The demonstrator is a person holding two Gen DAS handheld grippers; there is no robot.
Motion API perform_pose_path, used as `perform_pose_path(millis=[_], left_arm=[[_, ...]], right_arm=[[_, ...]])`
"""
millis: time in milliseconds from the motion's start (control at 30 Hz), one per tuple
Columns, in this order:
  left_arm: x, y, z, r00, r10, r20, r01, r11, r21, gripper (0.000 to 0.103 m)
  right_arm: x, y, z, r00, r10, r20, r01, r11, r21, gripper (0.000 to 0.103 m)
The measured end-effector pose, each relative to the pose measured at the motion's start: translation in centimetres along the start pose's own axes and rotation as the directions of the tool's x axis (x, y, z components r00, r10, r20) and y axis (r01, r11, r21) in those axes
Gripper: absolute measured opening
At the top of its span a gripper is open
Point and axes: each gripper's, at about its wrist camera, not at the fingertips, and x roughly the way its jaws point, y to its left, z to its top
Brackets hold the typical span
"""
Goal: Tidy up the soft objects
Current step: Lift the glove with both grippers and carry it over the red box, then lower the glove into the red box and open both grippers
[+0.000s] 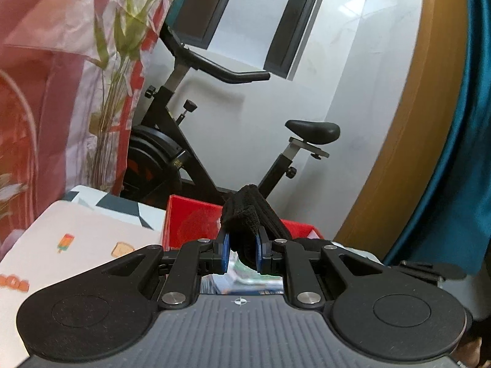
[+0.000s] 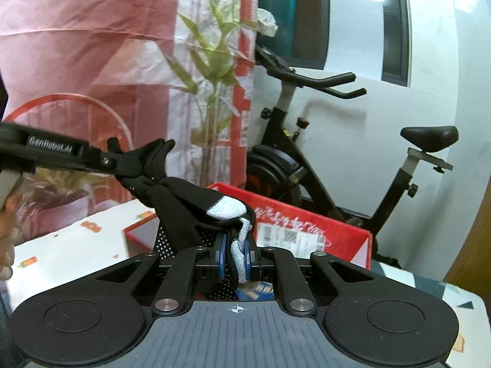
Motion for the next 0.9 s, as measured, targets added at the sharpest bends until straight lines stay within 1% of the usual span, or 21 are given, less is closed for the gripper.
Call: perform_pose_path(millis=[133,267,367,467,667,900], left_arm=[[3.2,0.3,1.3,0.999,0.023,-0.037,-0.023,1.000,0.014,0.017],[6.8,0.8,1.6,0.994,0.033,-0.104,-0.031,0.999,0.020,0.018],[9.4,1.5,1.5,0.988,0.034,-0.151,-0.033,0.999,0.006,0.018],[11.7,2.3,1.4,0.981,0.018,-0.191,-0.026,0.999,-0.037,0.018],[14.6,2.3,0.7,0.965,0.049,-0.259,-0.043,0.999,0.025,0.023],[15.9,3.0,0.4,0.952,0.067,-0.299,-0.059,0.998,0.035,0.031]], right_arm=[[3.0,-1.4,0.4,1.000,-0.018,-0.019,0.018,1.000,0.006,0.011],[5.9,-3.5,0.6,0.998,-0.041,-0.054,0.042,0.999,0.025,0.011],[8.2,-5.0,0.8,0.994,-0.051,-0.093,0.055,0.998,0.043,0.011],[10.2,-6.0,0.8,0.989,-0.067,-0.134,0.074,0.996,0.048,0.011],[13.3,-7.2,0.1,0.973,-0.078,-0.216,0.093,0.994,0.058,0.011],[14.6,-7.6,-0.3,0.959,-0.097,-0.265,0.117,0.991,0.061,0.011]])
